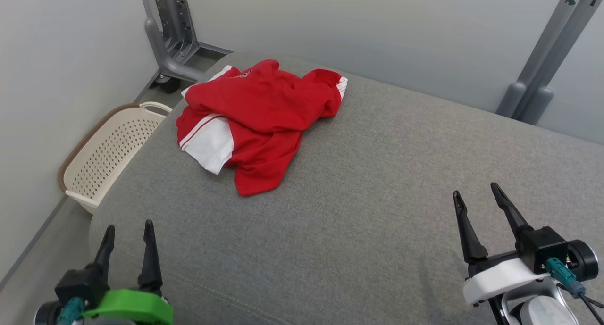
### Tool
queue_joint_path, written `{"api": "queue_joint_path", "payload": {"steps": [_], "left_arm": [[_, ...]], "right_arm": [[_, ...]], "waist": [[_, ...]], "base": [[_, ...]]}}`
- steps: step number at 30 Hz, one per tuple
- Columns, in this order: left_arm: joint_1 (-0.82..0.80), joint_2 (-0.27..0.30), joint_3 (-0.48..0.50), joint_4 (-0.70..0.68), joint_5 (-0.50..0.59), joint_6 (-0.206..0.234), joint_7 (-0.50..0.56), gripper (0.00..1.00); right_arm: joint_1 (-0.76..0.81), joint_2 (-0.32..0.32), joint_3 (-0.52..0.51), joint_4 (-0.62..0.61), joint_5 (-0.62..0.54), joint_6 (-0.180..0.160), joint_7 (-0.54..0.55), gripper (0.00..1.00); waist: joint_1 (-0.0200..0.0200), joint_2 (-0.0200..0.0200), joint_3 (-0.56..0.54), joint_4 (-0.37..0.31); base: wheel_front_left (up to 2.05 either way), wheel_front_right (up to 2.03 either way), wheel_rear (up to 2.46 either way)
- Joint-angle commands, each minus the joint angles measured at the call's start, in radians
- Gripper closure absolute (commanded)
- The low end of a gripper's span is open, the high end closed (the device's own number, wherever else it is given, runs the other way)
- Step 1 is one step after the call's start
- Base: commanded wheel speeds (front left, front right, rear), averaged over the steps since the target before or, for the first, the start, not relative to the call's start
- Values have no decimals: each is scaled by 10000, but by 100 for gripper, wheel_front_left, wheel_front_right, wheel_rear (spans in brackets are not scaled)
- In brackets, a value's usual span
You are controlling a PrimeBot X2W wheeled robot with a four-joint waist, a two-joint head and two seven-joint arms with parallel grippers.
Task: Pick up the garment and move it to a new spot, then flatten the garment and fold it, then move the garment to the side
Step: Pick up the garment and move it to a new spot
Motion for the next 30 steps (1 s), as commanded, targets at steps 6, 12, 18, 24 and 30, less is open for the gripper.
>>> {"api": "queue_joint_path", "payload": {"steps": [6,12,18,24,30], "left_arm": [[-2098,-143,-401,836,-1396,-29,411,0],[-4733,-22,-591,1952,-2797,-29,2949,0],[-6619,668,-761,2671,-3139,-26,4608,0],[-8107,1343,-448,3387,-3545,175,5979,0],[-9317,2060,-260,4027,-3966,167,7433,0]], "right_arm": [[-514,-482,147,-541,-90,1,-35,0],[-1364,-916,415,-977,-143,1,-35,0],[-1770,-972,403,-1072,-75,1,-35,0],[-2100,-941,527,-1107,-44,1,-35,0],[-2606,-931,802,-1093,-23,1,-35,0]], "waist": [[0,0,1752,-574],[0,0,3593,-1109],[0,0,4430,-1600],[0,0,4810,-2072],[0,0,5320,-2643]], "base": [[0,0,0],[0,0,0],[0,0,0],[0,0,0],[0,0,0]]}}
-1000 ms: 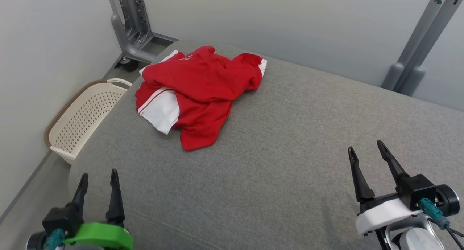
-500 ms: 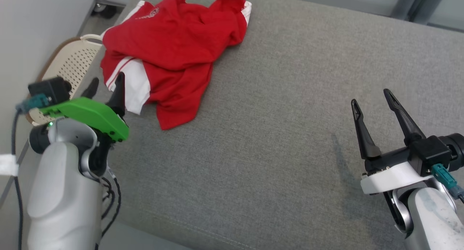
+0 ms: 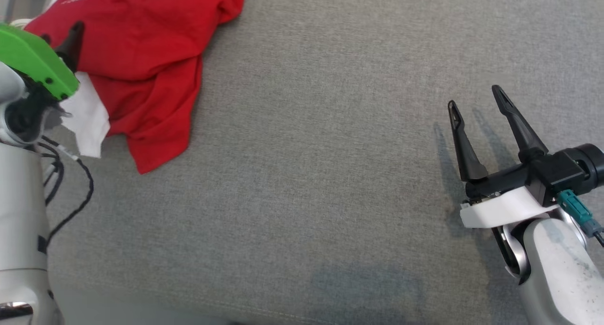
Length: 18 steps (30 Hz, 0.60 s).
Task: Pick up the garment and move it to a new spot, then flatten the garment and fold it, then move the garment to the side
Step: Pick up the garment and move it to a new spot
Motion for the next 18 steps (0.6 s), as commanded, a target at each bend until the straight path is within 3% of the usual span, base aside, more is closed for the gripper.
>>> {"api": "queue_joint_path", "payload": {"steps": [1,7,12,13,14,15,18], "left_arm": [[-296,194,60,127,-105,39,287,0],[-824,847,157,651,-195,187,1211,0],[-864,1179,145,955,-80,334,1222,0],[-816,1267,88,998,-8,320,1242,41],[-776,1315,81,1022,-19,297,1193,55],[-774,1309,132,1059,-90,299,1146,100],[-867,1333,136,1084,-151,253,1145,100]], "right_arm": [[-252,-24,77,-2,41,1,-35,0],[-701,69,460,111,121,1,-35,0],[-862,190,493,159,191,1,-35,0],[-877,232,473,159,206,1,-35,0],[-879,272,445,163,215,1,-35,0],[-865,301,392,158,212,1,-35,0],[-823,315,318,149,220,1,-35,0]], "waist": [[-2,0,721,-737],[-2,0,1245,-1470],[-2,0,1501,-1949],[-2,0,1531,-2019],[-2,0,1540,-2073],[-2,0,1540,-2105],[-2,0,1528,-2134]], "base": [[0,0,0],[0,0,0],[0,0,0],[0,0,0],[0,0,0],[0,0,0],[0,0,0]]}}
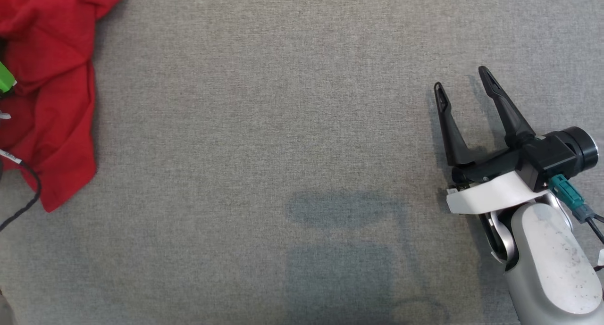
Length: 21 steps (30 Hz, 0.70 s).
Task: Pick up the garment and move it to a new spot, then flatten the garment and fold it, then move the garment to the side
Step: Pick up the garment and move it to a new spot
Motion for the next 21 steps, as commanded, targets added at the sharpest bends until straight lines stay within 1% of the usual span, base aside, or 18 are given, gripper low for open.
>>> {"api": "queue_joint_path", "payload": {"steps": [1,5,12,21], "left_arm": [[-178,38,-52,-2,-71,-70,41,100],[-466,199,-133,-259,-104,-186,25,100],[-824,501,-228,-840,-164,-284,-98,100],[-1081,566,-346,-2114,-568,-391,-197,100]], "right_arm": [[-57,-2,-35,-5,18,1,-35,0],[39,51,-141,70,-14,1,-35,0],[321,240,-195,210,60,1,-35,0],[824,438,-337,368,140,1,-35,0]], "waist": [[0,0,144,-160],[0,0,-51,-90],[0,0,-779,99],[0,0,-1873,309]], "base": [[0,0,0],[0,0,0],[0,0,0],[0,0,0]]}}
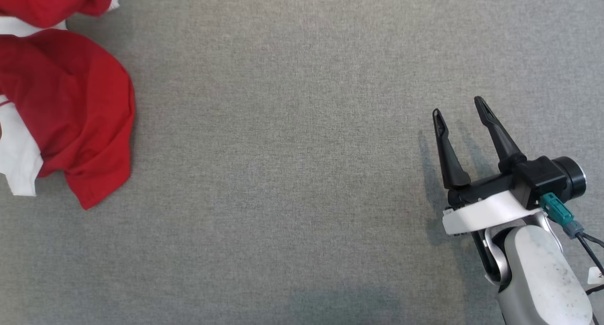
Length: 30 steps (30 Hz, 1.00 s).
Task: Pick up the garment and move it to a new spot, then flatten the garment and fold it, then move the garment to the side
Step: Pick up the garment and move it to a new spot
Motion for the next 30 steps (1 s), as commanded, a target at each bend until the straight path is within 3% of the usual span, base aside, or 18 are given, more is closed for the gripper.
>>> {"api": "queue_joint_path", "payload": {"steps": [1,8,19,25,30], "left_arm": [[-149,-23,-55,-256,-204,-36,-52,100],[613,-662,-717,-1913,-998,-90,261,100],[3984,-2515,-2400,-5648,-2513,-92,427,100],[5433,-3225,-3672,-6446,-2000,-94,-17,100],[6054,-3527,-4634,-5771,-1032,-95,-1172,100]], "right_arm": [[216,23,-29,40,64,1,-35,0],[673,170,-321,-100,140,1,-35,0],[1583,301,-984,-762,130,1,-35,0],[1876,331,-1123,-1112,104,1,-35,0],[2112,365,-1086,-1387,118,1,-35,0]], "waist": [[0,0,-518,131],[0,0,-1269,57],[0,0,-2494,-363],[0,0,-2782,-726],[0,0,-2929,-1260]], "base": [[0,0,0],[0,0,0],[0,0,0],[0,0,0],[0,0,0]]}}
